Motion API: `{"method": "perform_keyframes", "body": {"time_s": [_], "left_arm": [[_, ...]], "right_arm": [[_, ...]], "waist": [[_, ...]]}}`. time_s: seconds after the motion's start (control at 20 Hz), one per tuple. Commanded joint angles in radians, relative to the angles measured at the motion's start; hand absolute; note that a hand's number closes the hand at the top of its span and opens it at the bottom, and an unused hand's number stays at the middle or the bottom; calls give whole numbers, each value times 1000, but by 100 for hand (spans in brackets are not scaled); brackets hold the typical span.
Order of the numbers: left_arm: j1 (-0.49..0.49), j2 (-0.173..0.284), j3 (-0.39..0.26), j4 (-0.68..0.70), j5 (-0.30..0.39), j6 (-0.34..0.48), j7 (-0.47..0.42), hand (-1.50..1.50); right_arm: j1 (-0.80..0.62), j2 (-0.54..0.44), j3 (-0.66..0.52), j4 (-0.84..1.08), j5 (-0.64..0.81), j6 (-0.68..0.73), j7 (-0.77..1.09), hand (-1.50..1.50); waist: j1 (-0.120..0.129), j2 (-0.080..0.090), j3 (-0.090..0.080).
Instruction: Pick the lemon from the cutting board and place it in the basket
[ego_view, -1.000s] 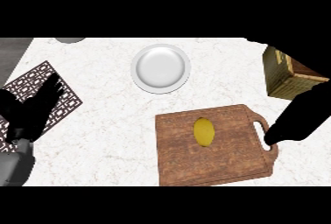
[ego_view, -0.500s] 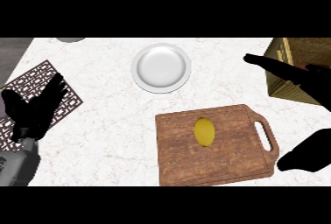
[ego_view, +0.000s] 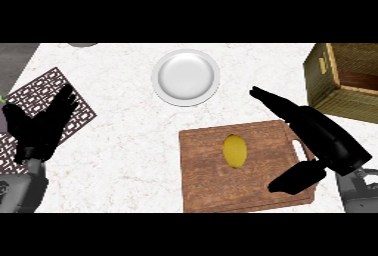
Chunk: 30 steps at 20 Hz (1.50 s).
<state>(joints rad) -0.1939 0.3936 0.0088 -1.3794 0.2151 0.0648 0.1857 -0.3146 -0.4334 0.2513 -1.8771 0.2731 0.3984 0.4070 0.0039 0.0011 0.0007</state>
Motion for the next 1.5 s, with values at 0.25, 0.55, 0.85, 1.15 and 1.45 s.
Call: {"method": "perform_keyframes", "body": {"time_s": [0.25,0.55,0.85,1.15,1.45], "left_arm": [[17,-25,35,-54,-22,-30,45,0],[-51,-58,31,36,-74,-17,21,0],[-52,-58,82,35,-66,-70,29,0],[-16,-117,71,18,-128,-48,-6,0],[53,-117,90,-57,-133,-71,-1,0]], "right_arm": [[-42,182,28,268,181,-110,-145,-150],[19,174,81,339,249,-74,-204,-150],[-41,191,18,431,312,-39,-256,-150],[-36,219,-19,436,339,-11,-310,-150],[32,248,-21,393,333,10,-350,-150]], "waist": [[0,-1,-1],[-6,0,-1],[-4,-1,-1],[-3,-1,-1],[-1,-2,-1]]}}
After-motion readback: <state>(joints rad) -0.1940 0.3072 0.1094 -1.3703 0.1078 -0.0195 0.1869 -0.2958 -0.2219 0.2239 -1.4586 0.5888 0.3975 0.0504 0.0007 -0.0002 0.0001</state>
